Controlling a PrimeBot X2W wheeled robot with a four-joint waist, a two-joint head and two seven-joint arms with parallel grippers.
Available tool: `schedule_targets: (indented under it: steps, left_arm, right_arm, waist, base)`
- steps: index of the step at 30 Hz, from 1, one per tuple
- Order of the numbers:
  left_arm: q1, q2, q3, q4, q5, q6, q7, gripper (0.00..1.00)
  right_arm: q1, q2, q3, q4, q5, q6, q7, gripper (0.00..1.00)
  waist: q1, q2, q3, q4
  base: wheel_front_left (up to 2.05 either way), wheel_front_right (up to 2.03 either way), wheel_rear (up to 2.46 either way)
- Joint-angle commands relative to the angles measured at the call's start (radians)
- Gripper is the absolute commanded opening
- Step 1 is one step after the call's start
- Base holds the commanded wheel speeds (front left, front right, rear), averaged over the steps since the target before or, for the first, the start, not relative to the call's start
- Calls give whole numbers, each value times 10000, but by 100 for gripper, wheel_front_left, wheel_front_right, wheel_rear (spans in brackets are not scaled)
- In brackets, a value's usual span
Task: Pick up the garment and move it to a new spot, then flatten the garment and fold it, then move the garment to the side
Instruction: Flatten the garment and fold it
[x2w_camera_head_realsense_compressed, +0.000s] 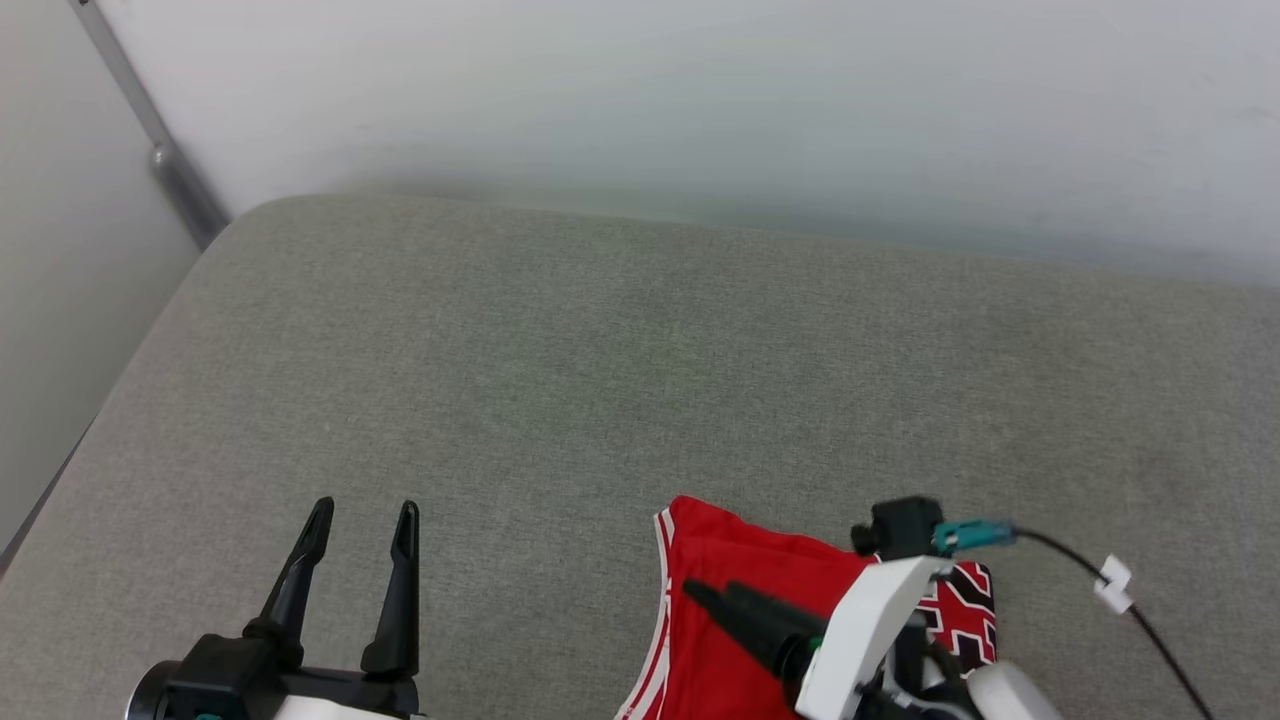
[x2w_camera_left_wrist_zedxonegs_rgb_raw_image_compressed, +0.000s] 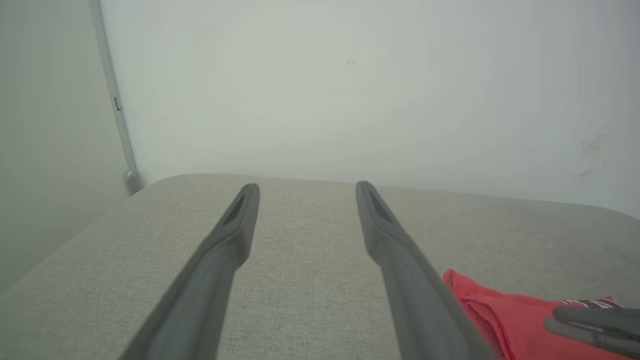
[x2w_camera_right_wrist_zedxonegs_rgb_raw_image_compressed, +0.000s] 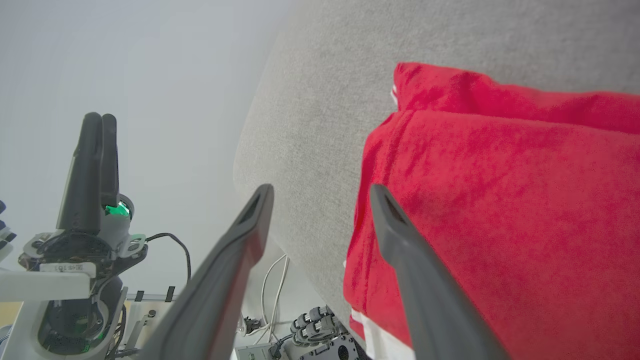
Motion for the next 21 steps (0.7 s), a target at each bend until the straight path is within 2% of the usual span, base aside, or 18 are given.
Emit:
schedule_targets:
  steps: [1, 4, 6, 11, 16, 21]
  left_arm:
    - [-91, -20, 24, -40, -12, -10, -22, 100]
    - [-110, -70, 86, -58, -37, -10, -22, 100]
    - [-117, -81, 120, -81, -42, -10, -22, 100]
    - [-215, -86, 149, -101, -22, -10, -22, 100]
    - [-308, -101, 86, -78, -20, -10, -22, 100]
    - [-380, -87, 56, -71, -25, -10, -22, 100]
  right_arm:
    - [-244, -16, -109, -34, -79, -1, -53, 100]
    - [-487, -10, -524, -147, -895, -1, -209, 100]
    - [-808, -45, -757, -415, -2167, -1, -378, 100]
    - [-1352, -1276, -1147, -1445, -6048, -2, -1907, 100]
    - [-1164, -1877, -2348, -2173, -7234, -8, -3103, 100]
    - [-395, -1918, -3614, -3020, -7515, -2, -3967, 100]
  waist:
    - [0, 0, -7, -42]
    - [0, 0, -20, -177]
    - [0, 0, -5, -301]
    - [0, 0, 94, -601]
    - [0, 0, 179, -857]
    - [0, 0, 273, -1035]
  base:
    - [0, 0, 0]
    - [0, 0, 0]
    - [0, 0, 0]
    - [0, 0, 0]
    - [0, 0, 0]
    - [0, 0, 0]
